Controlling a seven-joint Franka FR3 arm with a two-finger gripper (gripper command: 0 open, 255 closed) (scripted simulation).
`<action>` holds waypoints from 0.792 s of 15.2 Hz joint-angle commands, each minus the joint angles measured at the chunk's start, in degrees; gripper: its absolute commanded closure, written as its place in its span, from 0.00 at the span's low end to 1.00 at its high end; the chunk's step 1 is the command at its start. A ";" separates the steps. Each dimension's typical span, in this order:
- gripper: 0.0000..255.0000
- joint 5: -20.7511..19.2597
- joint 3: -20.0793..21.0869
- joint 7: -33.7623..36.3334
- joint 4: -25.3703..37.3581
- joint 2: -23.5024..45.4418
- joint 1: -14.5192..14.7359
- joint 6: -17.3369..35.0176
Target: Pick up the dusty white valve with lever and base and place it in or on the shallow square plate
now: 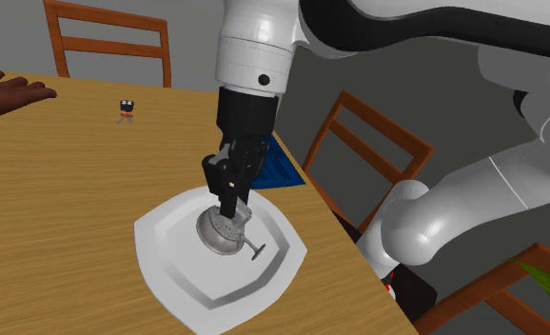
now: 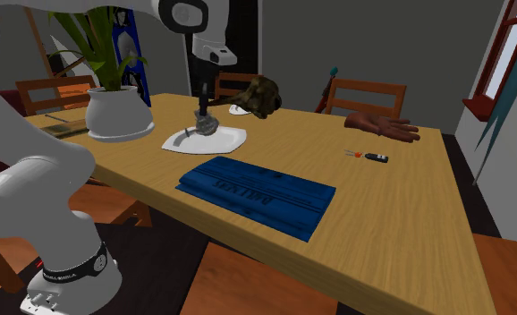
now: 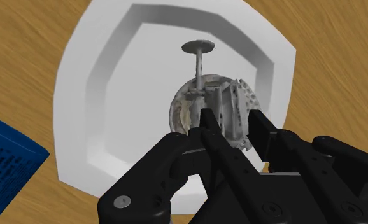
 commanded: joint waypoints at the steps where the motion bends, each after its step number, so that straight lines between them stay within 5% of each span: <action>1: 1.00 0.21 0.31 -0.41 -1.48 -0.03 0.07 1.46; 12: 1.00 0.59 0.83 -1.08 -4.02 0.01 0.26 3.98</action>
